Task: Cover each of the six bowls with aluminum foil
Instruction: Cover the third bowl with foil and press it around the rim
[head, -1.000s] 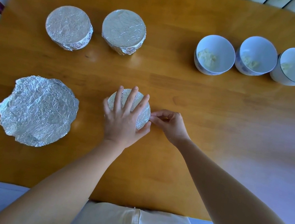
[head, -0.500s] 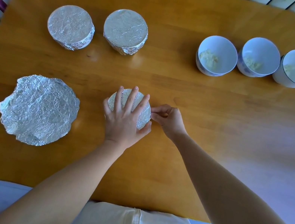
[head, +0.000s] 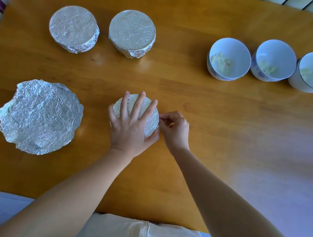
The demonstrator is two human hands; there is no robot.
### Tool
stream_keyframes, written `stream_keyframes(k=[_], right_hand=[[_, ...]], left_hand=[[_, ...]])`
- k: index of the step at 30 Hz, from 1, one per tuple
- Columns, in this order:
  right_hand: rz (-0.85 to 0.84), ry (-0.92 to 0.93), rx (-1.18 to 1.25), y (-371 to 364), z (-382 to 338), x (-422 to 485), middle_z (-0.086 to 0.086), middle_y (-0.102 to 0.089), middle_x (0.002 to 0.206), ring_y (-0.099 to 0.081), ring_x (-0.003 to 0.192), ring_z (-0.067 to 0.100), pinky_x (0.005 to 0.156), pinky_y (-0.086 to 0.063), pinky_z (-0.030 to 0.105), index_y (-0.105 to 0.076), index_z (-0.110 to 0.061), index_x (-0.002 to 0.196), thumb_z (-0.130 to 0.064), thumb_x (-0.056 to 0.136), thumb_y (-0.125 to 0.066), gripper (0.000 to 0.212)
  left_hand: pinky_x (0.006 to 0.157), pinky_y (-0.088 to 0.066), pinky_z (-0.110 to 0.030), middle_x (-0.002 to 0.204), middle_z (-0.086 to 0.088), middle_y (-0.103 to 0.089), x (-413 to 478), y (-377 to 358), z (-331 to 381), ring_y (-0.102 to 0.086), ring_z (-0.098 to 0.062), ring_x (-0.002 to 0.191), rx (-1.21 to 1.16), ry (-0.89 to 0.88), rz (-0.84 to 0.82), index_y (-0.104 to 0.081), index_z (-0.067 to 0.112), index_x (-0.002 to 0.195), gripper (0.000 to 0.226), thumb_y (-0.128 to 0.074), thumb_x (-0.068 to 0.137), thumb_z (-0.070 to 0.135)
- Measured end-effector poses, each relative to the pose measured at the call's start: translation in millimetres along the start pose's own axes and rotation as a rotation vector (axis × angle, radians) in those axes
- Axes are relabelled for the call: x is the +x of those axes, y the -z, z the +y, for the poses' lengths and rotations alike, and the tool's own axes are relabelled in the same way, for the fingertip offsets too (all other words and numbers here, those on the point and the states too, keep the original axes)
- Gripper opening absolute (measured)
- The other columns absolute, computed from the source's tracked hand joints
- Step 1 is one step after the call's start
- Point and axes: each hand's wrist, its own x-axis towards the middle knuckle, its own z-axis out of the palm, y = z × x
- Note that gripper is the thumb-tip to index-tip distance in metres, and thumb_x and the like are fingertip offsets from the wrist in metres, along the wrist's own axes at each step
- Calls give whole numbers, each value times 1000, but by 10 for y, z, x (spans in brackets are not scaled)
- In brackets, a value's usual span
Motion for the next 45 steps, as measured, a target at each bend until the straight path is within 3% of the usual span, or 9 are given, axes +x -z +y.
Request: stream_keyframes(k=[8,13,17,20,24,29,32,39,45], right_hand=[[-84,-261,277,50,-24,-1,6,-76,82,-70,66,7,61,-53,18,-78,-7,94,-2,84,-67,16],[-190,-329,435,64,-24,-51,6,-76,94,-72,91,23,81,-58,32,-78,-9,97,-12,90,-60,19],[-283,-275,353,98,-101,-22,0,-64,71,-53,66,13,66,-45,27,-73,-2,84,-26,97,-56,32],[-302,-253,300,95,-151,15,-11,-58,59,-47,55,4,59,-40,20,-69,-13,73,-24,100,-52,34],[-327,-263,234,82,-197,164,5,-70,84,-59,74,12,71,-47,28,-74,-9,94,-29,98,-54,29],[-288,-276,160,41,-299,355,0,-69,95,-61,88,14,69,-47,25,-70,-10,114,-29,94,-63,29],[-231,-233,95,3,-333,383,3,-69,112,-62,104,15,89,-50,29,-68,-9,120,-30,90,-68,36],[-194,-135,57,243,-166,204,-2,-68,112,-60,95,6,85,-48,22,-69,-14,116,-5,90,-54,32],[-305,-84,21,210,-12,105,0,-72,103,-59,73,-3,74,-49,17,-72,-11,110,-3,86,-65,27]], left_hand=[[106,-23,-64,164,-2,-24,3,-13,12,-18,-39,149,10,6,6,-26,37,155,76,-33,87,69],[104,-26,-64,163,-4,-24,6,-7,39,-19,-40,148,-1,49,-3,-26,36,155,79,-26,85,72],[104,-26,-63,163,-3,-23,14,10,63,-19,-40,148,-2,87,-10,-25,37,155,80,-21,84,75],[102,-25,-62,163,-2,-24,35,37,117,-19,-39,148,-54,158,-16,-27,37,154,82,-22,83,77],[103,-26,-63,165,-3,-18,45,76,194,-14,-39,149,-97,257,-46,-19,38,156,90,-36,79,80],[105,-27,-63,164,-8,-15,-20,175,344,-11,-38,149,-299,453,-30,-12,36,157,98,-56,78,73],[109,-21,-68,164,-10,-12,-131,187,360,-8,-40,148,-341,512,-29,-11,37,158,100,-56,77,76],[109,-1,-76,167,-6,1,-130,131,201,2,-47,150,-294,332,34,-14,38,157,94,-43,79,81],[106,-25,-63,165,-2,-21,-56,28,85,-20,-40,148,-117,166,-10,-23,36,156,87,-30,83,82]])
